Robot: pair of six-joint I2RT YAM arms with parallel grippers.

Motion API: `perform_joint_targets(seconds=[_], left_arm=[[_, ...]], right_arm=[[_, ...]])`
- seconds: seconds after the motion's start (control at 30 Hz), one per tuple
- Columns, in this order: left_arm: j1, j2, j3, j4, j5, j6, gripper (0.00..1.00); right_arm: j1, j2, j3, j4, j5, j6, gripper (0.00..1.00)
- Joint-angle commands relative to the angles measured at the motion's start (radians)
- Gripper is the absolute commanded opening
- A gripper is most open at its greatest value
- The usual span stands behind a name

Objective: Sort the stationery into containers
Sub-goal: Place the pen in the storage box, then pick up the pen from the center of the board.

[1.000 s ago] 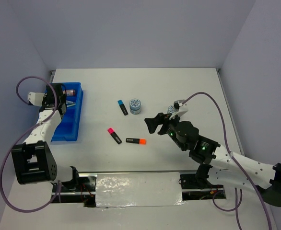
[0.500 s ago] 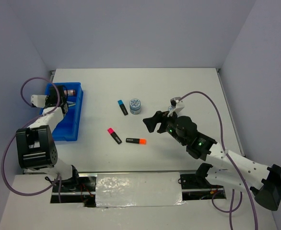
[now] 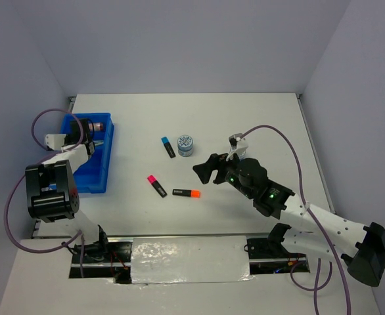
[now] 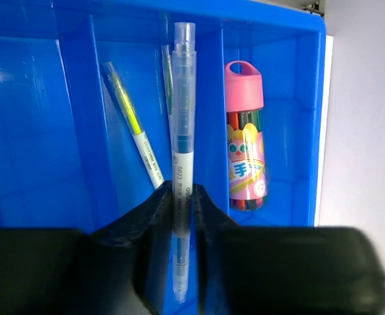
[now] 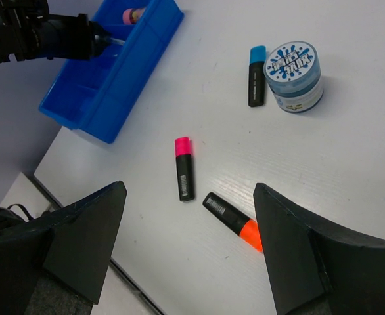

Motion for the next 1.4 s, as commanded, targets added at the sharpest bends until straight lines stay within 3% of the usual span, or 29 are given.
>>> perform_joint_targets(seconds=[0.0, 0.1, 0.27, 0.4, 0.47, 0.53, 0.57, 0.63, 0.67, 0.73, 0.77, 0.8, 0.83, 1.03, 1.23, 1.37], left_arm=[[0.009, 0.013, 0.011, 0.045, -0.013, -0.017, 0.31], [0.009, 0.015, 0.004, 0.065, -0.005, -0.004, 0.53], [0.015, 0.004, -0.009, 0.074, 0.022, -0.001, 0.56], [0.018, -0.042, -0.025, 0.088, 0.053, 0.013, 0.69], [0.016, -0.101, -0.01, 0.11, 0.076, 0.089, 0.73], [-0.016, -0.152, 0.024, 0.11, 0.108, 0.178, 0.86], [-0.042, -0.205, 0.087, 0.052, 0.088, 0.269, 0.99], [-0.13, -0.229, 0.183, -0.031, 0.047, 0.382, 0.99], [-0.164, -0.229, 0.308, -0.22, 0.025, 0.444, 0.99], [-0.284, -0.217, 0.412, -0.38, -0.042, 0.504, 0.99], [-0.325, -0.211, 0.472, -0.465, -0.08, 0.489, 0.99], [-0.417, -0.215, 0.477, -0.608, -0.161, 0.46, 0.99], [-0.465, -0.238, 0.434, -0.649, -0.192, 0.396, 0.99], [-0.775, -0.286, 0.082, -0.633, -0.165, 0.096, 0.99], [-0.906, -0.062, 0.161, -0.763, -0.133, -0.007, 0.99], [-0.924, -0.007, 0.124, -0.736, -0.087, -0.016, 0.99]], right_arm=[[-0.006, -0.004, 0.015, 0.06, -0.009, -0.009, 0.86], [-0.005, 0.003, 0.019, 0.061, -0.011, -0.011, 0.86], [-0.006, 0.008, 0.019, 0.063, -0.012, -0.009, 0.86], [-0.008, 0.013, 0.019, 0.067, -0.012, -0.009, 0.86], [-0.006, 0.013, 0.019, 0.066, -0.011, -0.011, 0.86], [-0.008, 0.013, 0.024, 0.061, -0.009, -0.021, 0.86], [-0.006, 0.008, 0.027, 0.057, 0.001, -0.032, 0.86], [-0.006, 0.0, 0.041, 0.023, 0.024, -0.04, 0.86], [-0.009, -0.013, 0.042, 0.009, 0.061, -0.04, 0.87], [-0.014, -0.032, 0.041, -0.028, 0.106, -0.031, 0.93], [-0.016, -0.049, 0.042, -0.04, 0.154, -0.026, 0.94], [-0.022, -0.055, 0.056, -0.083, 0.184, -0.025, 0.95], [-0.025, -0.064, 0.067, -0.116, 0.213, -0.025, 1.0], [-0.048, -0.098, 0.105, -0.247, 0.334, -0.049, 1.0], [-0.06, -0.142, 0.062, -0.22, 0.301, -0.057, 1.0], [-0.062, -0.132, 0.059, -0.212, 0.27, -0.058, 1.0]])
